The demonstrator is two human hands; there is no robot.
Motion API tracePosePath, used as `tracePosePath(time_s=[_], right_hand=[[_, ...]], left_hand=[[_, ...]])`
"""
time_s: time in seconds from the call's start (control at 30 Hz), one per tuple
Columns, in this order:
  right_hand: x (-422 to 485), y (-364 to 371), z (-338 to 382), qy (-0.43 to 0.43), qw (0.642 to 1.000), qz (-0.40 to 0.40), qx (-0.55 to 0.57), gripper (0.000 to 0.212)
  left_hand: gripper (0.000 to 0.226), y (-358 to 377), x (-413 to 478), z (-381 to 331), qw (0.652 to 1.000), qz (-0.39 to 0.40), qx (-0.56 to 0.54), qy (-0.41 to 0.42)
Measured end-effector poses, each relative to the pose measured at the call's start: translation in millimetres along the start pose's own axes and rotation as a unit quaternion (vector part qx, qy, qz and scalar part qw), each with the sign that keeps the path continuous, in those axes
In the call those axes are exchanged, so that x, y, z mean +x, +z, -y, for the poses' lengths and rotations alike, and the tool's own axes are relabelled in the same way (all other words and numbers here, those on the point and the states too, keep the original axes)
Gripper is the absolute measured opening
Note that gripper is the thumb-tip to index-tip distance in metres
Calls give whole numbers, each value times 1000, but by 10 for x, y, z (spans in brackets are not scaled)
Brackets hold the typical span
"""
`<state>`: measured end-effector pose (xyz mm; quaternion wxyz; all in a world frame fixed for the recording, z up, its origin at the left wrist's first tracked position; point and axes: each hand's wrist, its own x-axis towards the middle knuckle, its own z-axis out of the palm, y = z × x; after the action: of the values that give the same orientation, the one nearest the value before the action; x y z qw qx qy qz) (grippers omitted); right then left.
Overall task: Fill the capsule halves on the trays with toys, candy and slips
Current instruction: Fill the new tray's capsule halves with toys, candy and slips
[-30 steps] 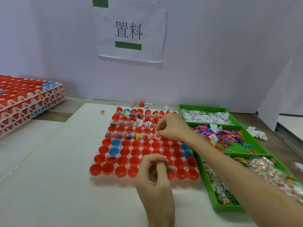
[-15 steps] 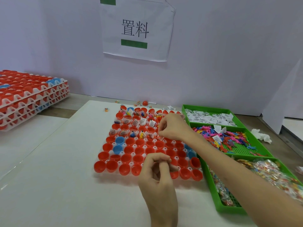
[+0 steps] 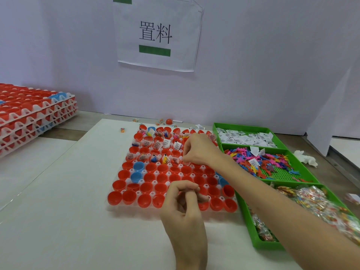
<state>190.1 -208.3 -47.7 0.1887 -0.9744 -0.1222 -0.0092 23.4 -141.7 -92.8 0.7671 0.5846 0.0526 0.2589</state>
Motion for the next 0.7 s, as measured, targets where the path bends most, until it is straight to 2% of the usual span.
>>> tracePosePath(time_s=[0.37,0.53,0.7], right_hand=[[72,71,34,37,999,10,-28,5],[63,64,65,26,999,-1,-28,10],[58,34,26,21,1000,23,4,17]], left_hand=[[48,12,4,5,1000,-9,-6,-3],[47,14,-1,-2,1000,-9,-4,-1],[47,15,6,-1,1000,-9,-4,-4]])
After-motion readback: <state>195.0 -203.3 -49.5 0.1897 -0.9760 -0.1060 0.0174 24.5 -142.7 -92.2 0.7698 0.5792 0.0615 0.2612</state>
